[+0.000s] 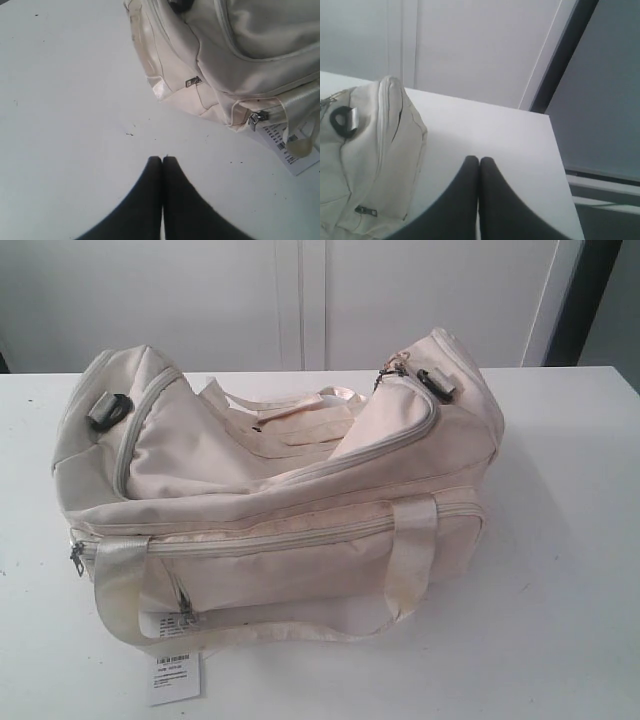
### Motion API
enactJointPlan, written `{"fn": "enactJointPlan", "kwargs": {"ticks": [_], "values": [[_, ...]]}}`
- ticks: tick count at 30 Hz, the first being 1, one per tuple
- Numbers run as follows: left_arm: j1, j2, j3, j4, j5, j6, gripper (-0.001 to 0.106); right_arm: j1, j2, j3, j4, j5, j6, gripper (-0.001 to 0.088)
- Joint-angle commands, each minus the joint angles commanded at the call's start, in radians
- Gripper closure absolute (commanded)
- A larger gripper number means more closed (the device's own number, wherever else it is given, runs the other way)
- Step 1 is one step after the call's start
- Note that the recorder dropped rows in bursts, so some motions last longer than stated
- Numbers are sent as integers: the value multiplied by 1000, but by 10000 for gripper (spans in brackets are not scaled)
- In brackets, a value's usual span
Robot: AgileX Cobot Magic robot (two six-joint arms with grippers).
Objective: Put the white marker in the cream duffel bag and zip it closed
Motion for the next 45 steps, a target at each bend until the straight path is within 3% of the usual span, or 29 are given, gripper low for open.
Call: {"fn": "enactJointPlan", "kwargs": {"ticks": [10, 14, 18, 39, 45], "values": [[0, -175, 110, -40, -61, -80, 1053, 0, -133, 109, 0, -46, 6, 868], [0, -213, 125, -63, -21, -80, 1053, 0, -137, 116, 2, -39, 6, 868], [0, -219, 125, -63, 33, -80, 1053, 0, -137, 116, 2, -39, 6, 868], [0, -220, 125, -63, 28, -80, 1053, 0, -137, 116, 2, -41, 6, 868], [0, -224, 165, -68, 7, -78, 1053, 0, -137, 116, 2, -41, 6, 868]]}}
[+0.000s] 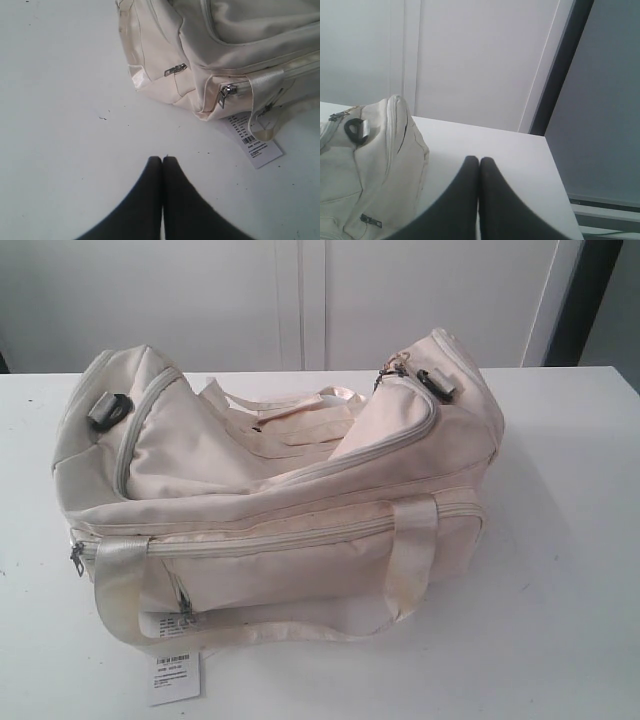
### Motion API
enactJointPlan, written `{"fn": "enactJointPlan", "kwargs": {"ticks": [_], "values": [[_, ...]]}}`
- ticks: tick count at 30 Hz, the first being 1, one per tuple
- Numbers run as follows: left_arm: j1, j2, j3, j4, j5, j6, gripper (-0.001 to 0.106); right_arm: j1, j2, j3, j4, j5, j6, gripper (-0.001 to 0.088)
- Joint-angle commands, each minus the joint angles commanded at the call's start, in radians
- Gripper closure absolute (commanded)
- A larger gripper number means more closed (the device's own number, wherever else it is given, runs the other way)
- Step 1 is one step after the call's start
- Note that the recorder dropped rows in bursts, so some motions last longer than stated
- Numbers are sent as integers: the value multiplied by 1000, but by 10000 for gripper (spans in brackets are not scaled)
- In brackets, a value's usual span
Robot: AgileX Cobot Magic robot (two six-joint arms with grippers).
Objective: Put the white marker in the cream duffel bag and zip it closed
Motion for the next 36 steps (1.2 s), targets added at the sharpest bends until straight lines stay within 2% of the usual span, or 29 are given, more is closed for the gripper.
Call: {"fn": "enactJointPlan", "kwargs": {"ticks": [6, 8, 11, 15, 21, 28, 36], "values": [[0, -71, 116, -13, -247, 0, 1053, 0, 0, 0, 0, 0, 0, 868], [0, -105, 149, -13, -294, 0, 1053, 0, 0, 0, 0, 0, 0, 868], [3, -153, 194, -15, -303, 38, 1053, 0, 0, 0, 0, 0, 0, 868], [56, -202, 258, -50, -317, 101, 1053, 0, 0, 0, 0, 0, 0, 868], [136, -287, 343, -80, -397, 109, 1053, 0, 0, 0, 0, 0, 0, 868], [195, -361, 443, -154, -472, 175, 1053, 0, 0, 0, 0, 0, 0, 868], [210, -427, 577, -164, -572, 173, 1053, 0, 0, 0, 0, 0, 0, 868]]}}
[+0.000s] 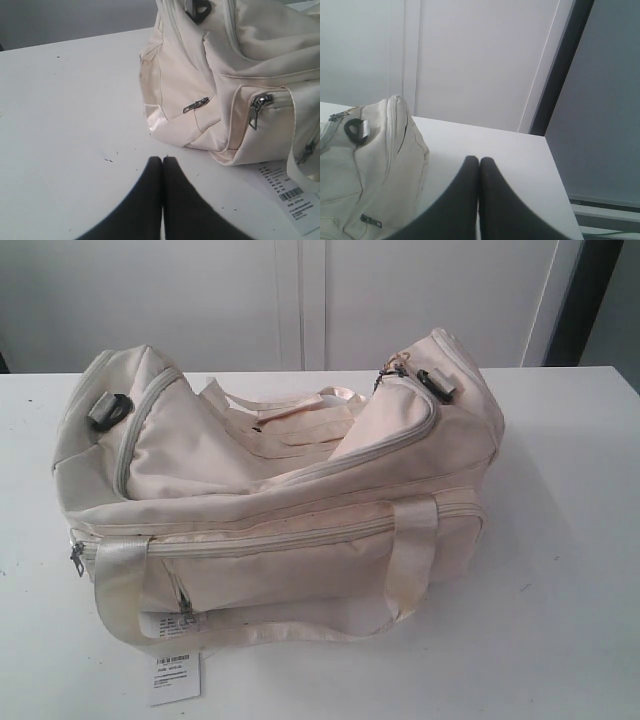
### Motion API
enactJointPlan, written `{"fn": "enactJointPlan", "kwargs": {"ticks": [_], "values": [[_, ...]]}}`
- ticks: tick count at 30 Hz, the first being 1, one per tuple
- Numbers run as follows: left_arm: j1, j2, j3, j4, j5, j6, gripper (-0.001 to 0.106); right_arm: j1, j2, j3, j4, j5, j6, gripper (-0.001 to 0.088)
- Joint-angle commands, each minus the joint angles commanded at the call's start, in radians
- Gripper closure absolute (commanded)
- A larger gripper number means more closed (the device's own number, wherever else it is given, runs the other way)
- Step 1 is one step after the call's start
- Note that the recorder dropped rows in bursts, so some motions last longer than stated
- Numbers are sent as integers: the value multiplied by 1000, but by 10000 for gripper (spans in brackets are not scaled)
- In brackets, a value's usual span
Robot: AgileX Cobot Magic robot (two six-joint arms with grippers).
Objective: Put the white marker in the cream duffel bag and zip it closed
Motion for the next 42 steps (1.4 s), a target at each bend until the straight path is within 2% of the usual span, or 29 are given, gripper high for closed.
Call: {"fn": "enactJointPlan", "kwargs": {"ticks": [11, 42], "values": [[0, 0, 122, -22, -52, 0, 1053, 0, 0, 0, 0, 0, 0, 868], [0, 0, 122, -22, -58, 0, 1053, 0, 0, 0, 0, 0, 0, 868]]}}
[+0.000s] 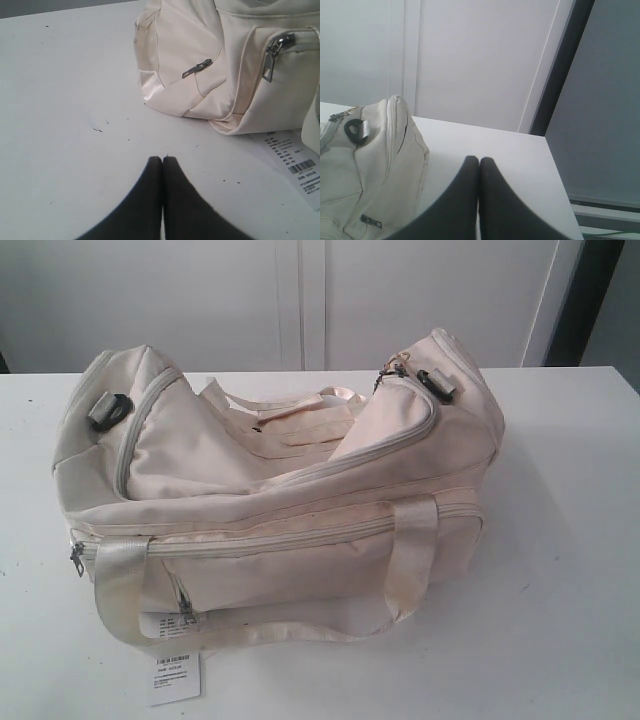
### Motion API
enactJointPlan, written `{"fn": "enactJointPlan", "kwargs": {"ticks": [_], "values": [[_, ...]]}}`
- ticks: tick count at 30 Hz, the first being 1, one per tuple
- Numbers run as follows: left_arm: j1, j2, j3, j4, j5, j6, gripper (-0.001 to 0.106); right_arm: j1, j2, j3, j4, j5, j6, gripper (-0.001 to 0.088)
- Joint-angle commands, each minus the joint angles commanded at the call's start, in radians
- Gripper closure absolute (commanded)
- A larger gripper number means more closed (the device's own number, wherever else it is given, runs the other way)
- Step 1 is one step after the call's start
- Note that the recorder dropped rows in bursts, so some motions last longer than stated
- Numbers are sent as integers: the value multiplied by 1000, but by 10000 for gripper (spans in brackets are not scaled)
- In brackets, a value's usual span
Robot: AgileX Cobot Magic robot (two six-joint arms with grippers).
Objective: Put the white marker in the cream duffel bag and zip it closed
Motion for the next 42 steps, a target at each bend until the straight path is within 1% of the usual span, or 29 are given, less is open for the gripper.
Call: {"fn": "enactJointPlan", "kwargs": {"ticks": [21, 24, 31, 36, 39, 42], "values": [[0, 0, 0, 0, 0, 0, 1053, 0, 0, 0, 0, 0, 0, 868], [0, 0, 0, 0, 0, 0, 1053, 0, -16, 10, 0, 7, 0, 868], [0, 0, 0, 0, 0, 0, 1053, 0, -102, 113, 0, 7, 16, 868], [0, 0, 0, 0, 0, 0, 1053, 0, -191, 217, 2, 7, 16, 868], [0, 0, 0, 0, 0, 0, 1053, 0, -243, 270, 27, 5, 16, 868], [0, 0, 0, 0, 0, 0, 1053, 0, -323, 353, 43, 3, 18, 868]]}}
